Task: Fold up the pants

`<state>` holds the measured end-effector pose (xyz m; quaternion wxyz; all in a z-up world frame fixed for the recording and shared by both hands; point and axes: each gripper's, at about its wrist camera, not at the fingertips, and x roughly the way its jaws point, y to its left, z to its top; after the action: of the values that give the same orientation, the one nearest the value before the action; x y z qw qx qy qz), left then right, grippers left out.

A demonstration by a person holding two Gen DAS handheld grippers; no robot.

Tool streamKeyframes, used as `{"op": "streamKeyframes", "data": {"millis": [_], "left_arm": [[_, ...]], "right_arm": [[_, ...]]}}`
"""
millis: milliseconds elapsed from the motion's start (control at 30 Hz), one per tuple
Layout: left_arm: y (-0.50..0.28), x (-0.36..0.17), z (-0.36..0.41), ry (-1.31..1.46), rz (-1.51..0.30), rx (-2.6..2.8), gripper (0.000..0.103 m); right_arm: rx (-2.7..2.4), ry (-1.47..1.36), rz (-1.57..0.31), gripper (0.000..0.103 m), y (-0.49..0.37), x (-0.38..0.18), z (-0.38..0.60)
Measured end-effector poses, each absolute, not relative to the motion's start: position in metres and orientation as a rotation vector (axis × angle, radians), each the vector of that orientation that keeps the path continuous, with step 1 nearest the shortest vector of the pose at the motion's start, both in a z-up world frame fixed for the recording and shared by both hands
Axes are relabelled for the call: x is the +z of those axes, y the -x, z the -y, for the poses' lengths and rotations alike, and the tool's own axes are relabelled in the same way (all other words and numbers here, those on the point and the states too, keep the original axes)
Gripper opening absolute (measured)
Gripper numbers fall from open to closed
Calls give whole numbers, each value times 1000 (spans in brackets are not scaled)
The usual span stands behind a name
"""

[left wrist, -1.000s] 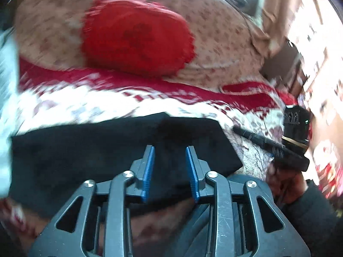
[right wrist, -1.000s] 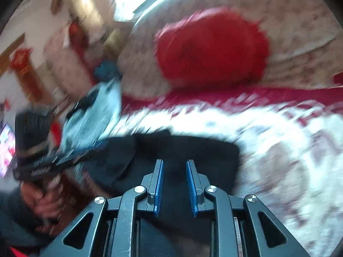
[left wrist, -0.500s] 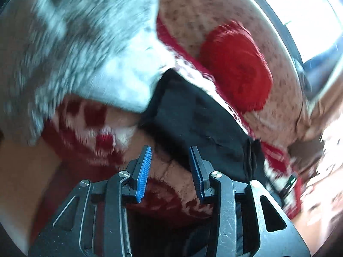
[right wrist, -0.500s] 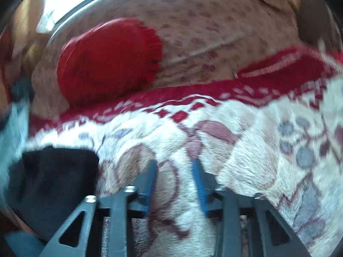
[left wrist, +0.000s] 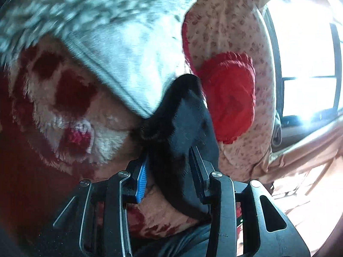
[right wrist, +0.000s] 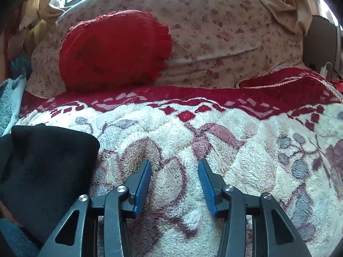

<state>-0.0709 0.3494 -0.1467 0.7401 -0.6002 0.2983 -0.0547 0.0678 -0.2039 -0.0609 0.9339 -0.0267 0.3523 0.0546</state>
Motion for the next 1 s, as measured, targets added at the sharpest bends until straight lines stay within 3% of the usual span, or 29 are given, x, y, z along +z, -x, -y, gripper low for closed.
{"op": "streamKeyframes", "data": {"millis": [167,233,333,433,500,600,1000], "left_arm": [[78,-153,-355,1349,-610,-109,31],[82,-147,-358,1311,-598,-87,10],[82,-123,-349,1146,-597,-55,9],[80,-81,-322,835,-593,4,9],[77,-44,-283,483,-545,31,9],[71,-16,-238,224,-486,-46,9],[20,41,-76,-40,-451,-546,9]], "right_arm": [[111,56,-720,44,-68,-61,203],[110,56,-720,44,-68,-62,204],[111,55,-720,44,-68,-62,204],[112,54,-720,44,-68,-62,204],[111,53,-721,44,-68,-62,204],[113,56,-736,44,-68,-61,204],[127,16,-779,45,-69,-59,206]]}}
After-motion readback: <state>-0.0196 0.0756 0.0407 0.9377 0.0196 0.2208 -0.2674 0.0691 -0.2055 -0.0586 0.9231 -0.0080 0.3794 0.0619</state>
